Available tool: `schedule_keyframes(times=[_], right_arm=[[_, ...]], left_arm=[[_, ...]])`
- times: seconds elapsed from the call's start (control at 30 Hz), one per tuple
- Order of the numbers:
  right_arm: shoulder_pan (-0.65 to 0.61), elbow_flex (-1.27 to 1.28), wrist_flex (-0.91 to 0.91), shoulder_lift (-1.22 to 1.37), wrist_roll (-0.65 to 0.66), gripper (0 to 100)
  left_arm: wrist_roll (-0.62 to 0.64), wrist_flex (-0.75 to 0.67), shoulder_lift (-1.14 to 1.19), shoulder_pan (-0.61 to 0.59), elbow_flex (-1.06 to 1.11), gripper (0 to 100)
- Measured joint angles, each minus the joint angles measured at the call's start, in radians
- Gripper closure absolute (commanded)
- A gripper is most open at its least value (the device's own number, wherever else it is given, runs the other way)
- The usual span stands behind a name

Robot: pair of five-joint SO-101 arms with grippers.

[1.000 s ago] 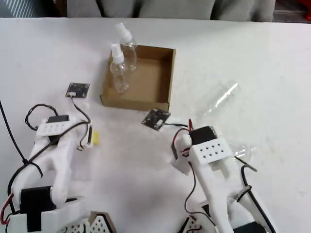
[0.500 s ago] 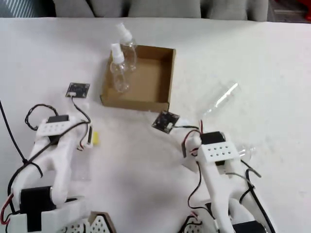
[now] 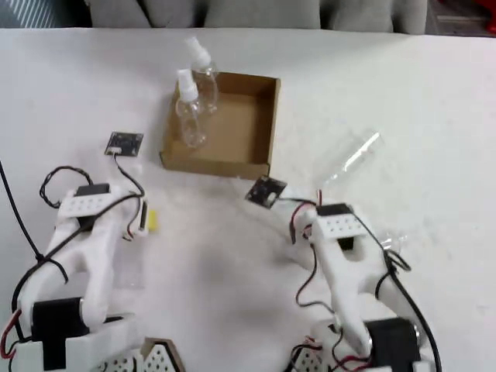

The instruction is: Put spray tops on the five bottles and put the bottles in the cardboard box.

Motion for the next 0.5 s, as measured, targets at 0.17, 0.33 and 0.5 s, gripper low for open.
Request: schedule_keyframes(times=[0.17, 0.33, 0.5], right_arm=[[0.078, -0.038, 0.041, -0.015, 0.000, 98.1], [0.244, -0.193, 0.278, -0.180, 0.132, 98.1], [0.491, -0.453, 0.614, -0.315, 0.509, 98.1]], left_arm=[[0.000, 0.000, 0.000, 0.000, 0.000, 98], [0.000, 0.000, 0.000, 0.000, 0.000, 98], [0.000, 0.000, 0.000, 0.000, 0.000, 98]])
